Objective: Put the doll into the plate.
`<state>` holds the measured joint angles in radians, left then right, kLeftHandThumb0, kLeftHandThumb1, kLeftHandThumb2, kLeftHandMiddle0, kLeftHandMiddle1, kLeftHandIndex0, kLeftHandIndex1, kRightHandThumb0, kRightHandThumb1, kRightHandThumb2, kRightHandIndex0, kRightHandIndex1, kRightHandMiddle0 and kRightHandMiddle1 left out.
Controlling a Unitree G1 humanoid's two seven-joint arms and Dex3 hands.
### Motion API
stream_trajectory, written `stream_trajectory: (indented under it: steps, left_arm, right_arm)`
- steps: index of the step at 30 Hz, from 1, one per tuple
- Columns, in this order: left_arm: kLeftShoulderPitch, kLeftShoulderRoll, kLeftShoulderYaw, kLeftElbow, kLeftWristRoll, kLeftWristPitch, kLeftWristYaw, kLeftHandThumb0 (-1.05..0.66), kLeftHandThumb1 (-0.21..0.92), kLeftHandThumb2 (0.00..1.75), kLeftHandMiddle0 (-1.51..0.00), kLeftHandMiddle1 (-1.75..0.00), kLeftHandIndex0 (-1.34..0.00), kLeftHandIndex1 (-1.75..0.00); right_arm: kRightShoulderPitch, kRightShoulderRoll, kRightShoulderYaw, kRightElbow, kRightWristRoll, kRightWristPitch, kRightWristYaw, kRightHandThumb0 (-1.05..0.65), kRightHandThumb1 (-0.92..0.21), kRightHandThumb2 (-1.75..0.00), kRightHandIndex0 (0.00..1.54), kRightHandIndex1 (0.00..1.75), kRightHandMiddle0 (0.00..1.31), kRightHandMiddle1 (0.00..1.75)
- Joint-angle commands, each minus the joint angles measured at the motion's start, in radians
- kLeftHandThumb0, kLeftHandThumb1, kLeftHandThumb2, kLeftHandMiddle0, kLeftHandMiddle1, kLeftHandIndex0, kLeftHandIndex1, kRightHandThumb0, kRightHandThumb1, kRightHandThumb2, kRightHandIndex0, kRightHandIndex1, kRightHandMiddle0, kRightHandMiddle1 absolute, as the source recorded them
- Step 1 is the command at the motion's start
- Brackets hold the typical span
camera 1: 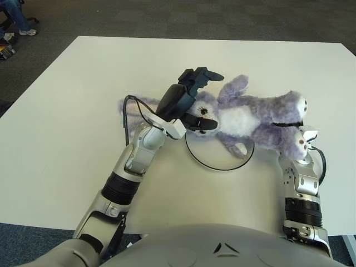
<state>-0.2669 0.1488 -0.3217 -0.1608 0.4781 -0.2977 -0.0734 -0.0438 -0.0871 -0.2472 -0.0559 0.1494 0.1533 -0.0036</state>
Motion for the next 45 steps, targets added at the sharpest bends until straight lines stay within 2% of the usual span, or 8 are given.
stream_trajectory:
  steps: [1,12,29,38,45]
  left_arm:
    - [-0.005,0.01,0.005,0.001,-0.014,-0.003,-0.016,-0.84,0.75,0.54,-0.08,-1.03,0.0,-0.93]
    - [-0.007,0.02,0.005,0.003,-0.014,-0.007,-0.02,-0.93,0.9,0.41,-0.13,-0.76,0.0,-0.88]
    - [0.004,0.014,0.02,0.024,-0.033,-0.047,0.01,-0.93,0.92,0.41,-0.17,-0.63,0.0,-0.81]
    - [0.004,0.045,0.13,0.085,-0.021,-0.111,0.117,-0.86,0.92,0.49,-0.23,-0.72,0.0,-0.87]
    - [-0.012,0.021,0.168,0.104,0.032,-0.11,0.221,-0.84,0.92,0.57,-0.22,-1.03,0.0,-1.07]
  right_arm:
    - [0.033,0.016,0.005,0.017,0.014,0.047,-0.005,-0.45,-0.42,-1.2,1.18,1.75,0.54,1.75]
    - [0.033,0.018,0.005,0.008,0.016,0.067,-0.01,-0.45,-0.41,-1.2,1.2,1.75,0.54,1.75]
    - [0.033,0.022,0.009,-0.001,0.004,0.08,-0.025,-0.45,-0.42,-1.2,1.19,1.75,0.54,1.75]
    - [0.033,0.022,0.009,0.002,0.007,0.078,-0.026,-0.45,-0.41,-1.2,1.19,1.75,0.54,1.75]
    - [0.03,0.012,0.01,0.021,0.006,0.062,-0.01,-0.46,-0.4,-1.22,1.2,1.75,0.55,1.75]
